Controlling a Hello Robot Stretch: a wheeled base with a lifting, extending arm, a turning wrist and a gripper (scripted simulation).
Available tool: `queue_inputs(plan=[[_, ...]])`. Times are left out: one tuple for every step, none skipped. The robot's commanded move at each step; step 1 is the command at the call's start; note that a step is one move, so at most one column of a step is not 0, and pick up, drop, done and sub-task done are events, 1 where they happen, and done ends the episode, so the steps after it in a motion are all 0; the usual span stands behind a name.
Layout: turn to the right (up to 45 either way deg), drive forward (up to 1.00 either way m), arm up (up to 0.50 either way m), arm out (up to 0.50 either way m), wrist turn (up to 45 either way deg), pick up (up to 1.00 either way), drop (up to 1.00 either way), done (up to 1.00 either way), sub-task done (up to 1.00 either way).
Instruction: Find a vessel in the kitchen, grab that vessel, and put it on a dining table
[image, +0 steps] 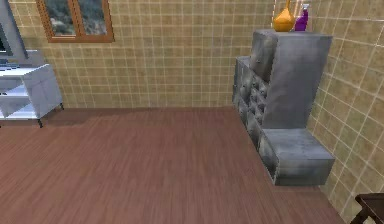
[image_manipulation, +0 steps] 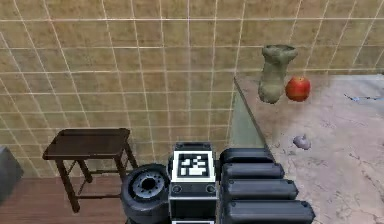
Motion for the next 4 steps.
queue_inputs(plan=[[0.0,0.20,0.00,0.00,0.0,0.00,0.00,0.00,0.00],[-45.0,0.00,0.00,0.00,0.0,0.00,0.00,0.00,0.00],[-30.0,0.00,0.00,0.00,0.0,0.00,0.00,0.00,0.00],[0.0,1.00,0.00,0.00,0.0,0.00,0.00,0.00,0.00]])
